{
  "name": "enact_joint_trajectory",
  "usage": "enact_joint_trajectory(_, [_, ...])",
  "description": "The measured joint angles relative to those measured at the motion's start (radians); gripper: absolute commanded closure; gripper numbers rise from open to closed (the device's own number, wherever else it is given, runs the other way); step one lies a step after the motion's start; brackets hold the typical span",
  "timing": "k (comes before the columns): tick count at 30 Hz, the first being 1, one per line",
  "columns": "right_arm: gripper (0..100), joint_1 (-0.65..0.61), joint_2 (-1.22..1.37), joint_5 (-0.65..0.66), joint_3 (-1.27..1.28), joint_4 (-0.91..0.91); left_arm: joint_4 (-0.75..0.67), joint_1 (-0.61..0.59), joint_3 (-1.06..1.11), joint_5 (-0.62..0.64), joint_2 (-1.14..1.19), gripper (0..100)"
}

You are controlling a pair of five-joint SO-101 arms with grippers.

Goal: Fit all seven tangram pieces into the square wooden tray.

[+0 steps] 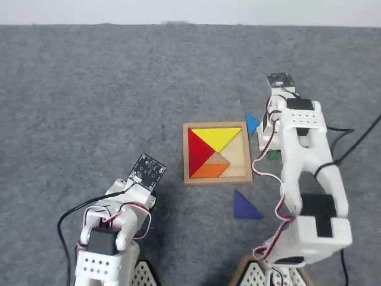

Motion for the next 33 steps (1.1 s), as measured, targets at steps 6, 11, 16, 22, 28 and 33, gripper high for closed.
enact_joint_trajectory(6, [99.3,-0.184,-0.008,0.087,-0.063,0.068,0.000,0.000,0.000,0.000,0.000,90])
enact_joint_trajectory(11, [99.3,-0.307,0.071,0.224,-0.140,0.071,0.000,0.000,0.000,0.000,0.000,90])
enact_joint_trajectory(16, [99.3,-0.307,0.203,0.292,-0.236,0.071,0.000,0.000,0.000,0.000,0.000,90])
enact_joint_trajectory(22, [99.3,-0.316,0.302,0.334,-0.284,0.078,0.000,0.000,0.000,0.000,0.000,90])
enact_joint_trajectory(28, [99.2,-0.345,0.302,0.384,-0.284,0.080,0.000,0.000,0.000,0.000,0.000,90])
enact_joint_trajectory(33, [99.2,-0.365,0.342,0.431,-0.295,0.137,0.000,0.000,0.000,0.000,0.000,90])
